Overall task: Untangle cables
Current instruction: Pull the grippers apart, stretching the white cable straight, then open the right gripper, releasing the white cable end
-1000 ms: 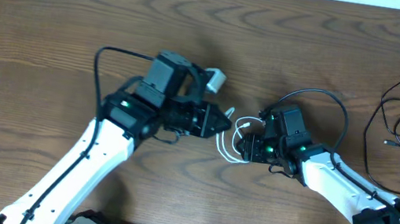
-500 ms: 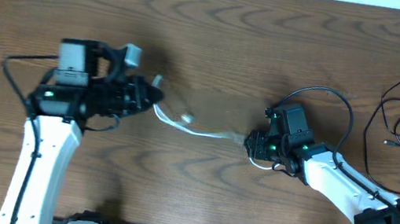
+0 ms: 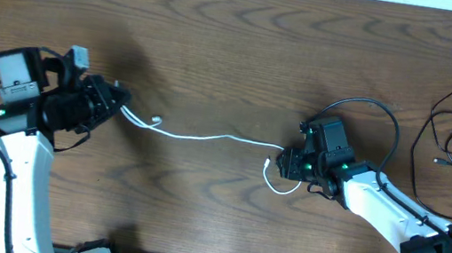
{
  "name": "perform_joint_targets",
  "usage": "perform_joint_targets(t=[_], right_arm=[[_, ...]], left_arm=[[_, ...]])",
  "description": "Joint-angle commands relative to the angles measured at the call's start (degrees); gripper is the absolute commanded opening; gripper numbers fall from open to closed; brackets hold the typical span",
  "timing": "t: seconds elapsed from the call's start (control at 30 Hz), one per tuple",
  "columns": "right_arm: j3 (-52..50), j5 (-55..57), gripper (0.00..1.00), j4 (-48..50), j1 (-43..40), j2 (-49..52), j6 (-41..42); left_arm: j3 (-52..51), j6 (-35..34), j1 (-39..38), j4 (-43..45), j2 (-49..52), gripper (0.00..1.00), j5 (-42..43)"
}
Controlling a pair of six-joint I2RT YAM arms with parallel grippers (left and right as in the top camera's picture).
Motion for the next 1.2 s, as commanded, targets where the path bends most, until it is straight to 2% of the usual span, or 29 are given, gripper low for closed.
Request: perform_joint_targets(t=[0.0,0.2,0.33,0.47,0.6,0.9,1.17], right_arm=[[-1.05,3.39,0.52,-1.25,-0.48,1.07,-0.39],[-1.05,3.41,0.52,-1.49,-0.96,1.07,-0.39],[-1.05,3.45,0.52,-1.68,-1.27,1.07,-0.39],[-1.05,3.65,0.52,-2.12,-1.90,1.07,-0.39],[-1.05,5.77,0.52,-3.61,-3.10,1.07,-0.42],[-1.09,24.74,0.51,-14.27,-6.84,1.07,-1.92],[-1.11,26.36,0.50,-15.39,-10.58,1.07,-1.90]], left_arm=[[1.03,1.20,2.91,-0.13,-0.63,0.08,0.50],[1.01,0.50,7.04,-2.25,-0.63,0.08,-7.78],[1.01,-3.48,8.57,-4.20,-0.63,0.08,-15.30],[1.01,-6.03,9.73,-4.85,-0.63,0.07,-19.37],[1.01,-6.84,10.69,-5.09,-0.63,0.08,-20.15],[0.94,-6.84,10.91,-5.09,-0.63,0.08,-20.15],[0.83,-6.82,10.91,-5.29,-0.63,0.07,-20.15]])
